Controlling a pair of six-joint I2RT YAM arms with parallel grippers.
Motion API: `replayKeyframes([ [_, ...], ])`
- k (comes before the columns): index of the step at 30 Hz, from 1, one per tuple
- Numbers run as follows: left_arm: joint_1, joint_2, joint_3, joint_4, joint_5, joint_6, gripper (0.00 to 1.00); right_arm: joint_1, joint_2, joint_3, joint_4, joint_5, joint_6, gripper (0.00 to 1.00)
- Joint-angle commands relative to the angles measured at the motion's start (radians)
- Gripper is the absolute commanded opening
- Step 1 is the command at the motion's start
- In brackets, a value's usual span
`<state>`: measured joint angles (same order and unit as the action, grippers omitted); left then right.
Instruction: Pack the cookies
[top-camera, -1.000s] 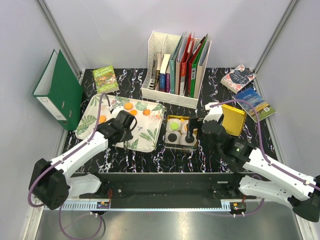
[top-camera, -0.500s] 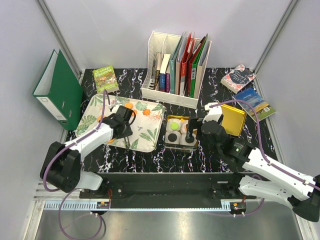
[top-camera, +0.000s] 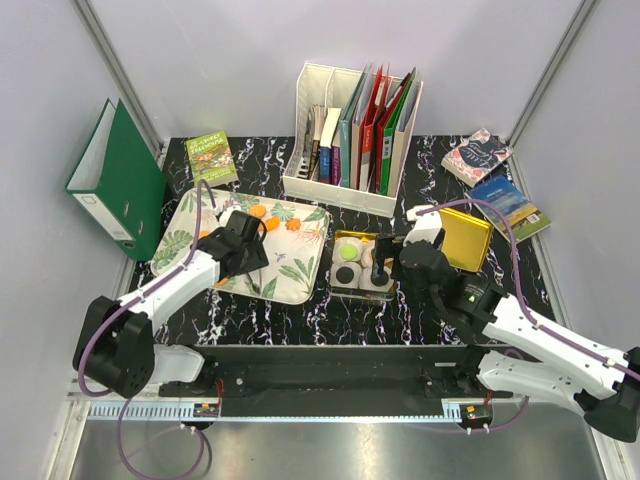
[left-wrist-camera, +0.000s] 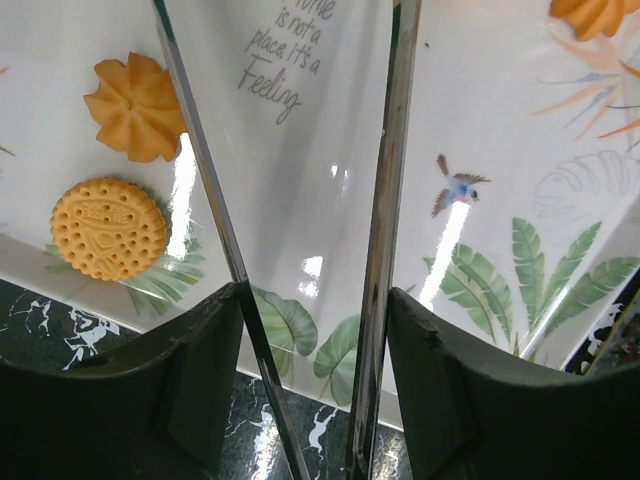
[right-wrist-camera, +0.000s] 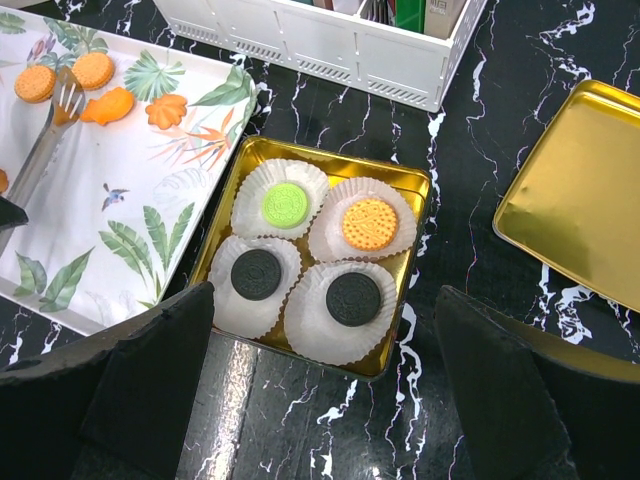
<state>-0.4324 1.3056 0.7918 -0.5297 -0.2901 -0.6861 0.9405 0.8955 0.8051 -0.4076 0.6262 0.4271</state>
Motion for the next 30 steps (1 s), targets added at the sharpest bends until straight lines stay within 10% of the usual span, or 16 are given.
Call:
replayKeyframes([
  [1,0.003,-0.048,0.001,0.013,0.003,0.000,0.61,0.001,0.003,0.011,0.039,0.000,0.010,1.00],
  [19,-0.009,-0.156,-0.003,-0.007,-0.004,-0.006,0.63,0.004,-0.017,0.002,0.035,0.003,0.010,1.00],
  [23,-0.061,-0.238,0.011,-0.013,-0.066,0.032,0.99,0.003,-0.003,-0.001,0.035,0.007,0.007,1.00],
  [30,-0.195,-0.275,0.040,-0.064,-0.174,0.042,0.99,0.003,0.025,0.005,0.026,0.015,0.007,1.00],
])
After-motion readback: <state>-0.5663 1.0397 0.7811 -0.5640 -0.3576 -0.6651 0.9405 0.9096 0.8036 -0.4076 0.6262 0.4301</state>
